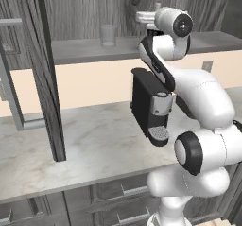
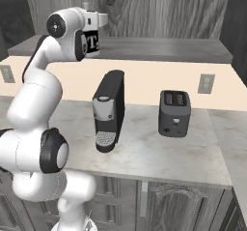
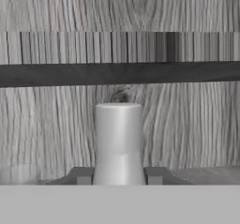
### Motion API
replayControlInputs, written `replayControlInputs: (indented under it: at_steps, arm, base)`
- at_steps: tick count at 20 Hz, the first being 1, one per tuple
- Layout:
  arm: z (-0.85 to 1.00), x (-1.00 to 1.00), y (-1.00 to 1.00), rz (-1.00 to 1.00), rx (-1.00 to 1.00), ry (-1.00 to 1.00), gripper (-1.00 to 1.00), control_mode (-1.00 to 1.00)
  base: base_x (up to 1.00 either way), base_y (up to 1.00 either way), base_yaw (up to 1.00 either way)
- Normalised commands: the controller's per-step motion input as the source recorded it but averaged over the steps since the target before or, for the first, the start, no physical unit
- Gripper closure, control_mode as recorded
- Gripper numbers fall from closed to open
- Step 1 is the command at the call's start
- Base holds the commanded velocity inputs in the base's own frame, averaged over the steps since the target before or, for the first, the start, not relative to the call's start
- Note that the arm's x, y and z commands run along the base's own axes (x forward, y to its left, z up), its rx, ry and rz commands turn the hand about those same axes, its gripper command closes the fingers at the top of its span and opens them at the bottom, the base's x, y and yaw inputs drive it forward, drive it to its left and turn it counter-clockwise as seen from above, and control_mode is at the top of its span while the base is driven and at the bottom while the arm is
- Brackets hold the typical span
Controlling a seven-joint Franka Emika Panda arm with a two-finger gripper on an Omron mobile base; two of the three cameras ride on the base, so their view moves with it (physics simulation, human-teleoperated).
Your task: There is a bowl on the dining counter. Grab a lemon wedge from the fridge and place it in the bowl. Then get the liquor bottle and glass cup from the cabinet and place them next to the bowl.
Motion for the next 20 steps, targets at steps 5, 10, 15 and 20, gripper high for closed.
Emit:
replayControlInputs:
  at_steps: [5,10,15,20]
  arm:
    - [0.29,-1.00,-0.13,0.15,0.00,0.00,1.00,-1.00]
    - [0.39,-0.74,-0.27,0.18,0.00,0.10,1.00,-1.00]
    - [0.04,-0.77,-0.19,0.23,0.00,0.09,1.00,-1.00]
    - [-0.08,-0.83,-0.01,0.22,0.00,0.01,1.00,-1.00]
  base:
    - [0.00,0.00,0.00]
    - [0.00,0.00,0.00]
    - [0.00,0.00,0.00]
    - [0.00,0.00,0.00]
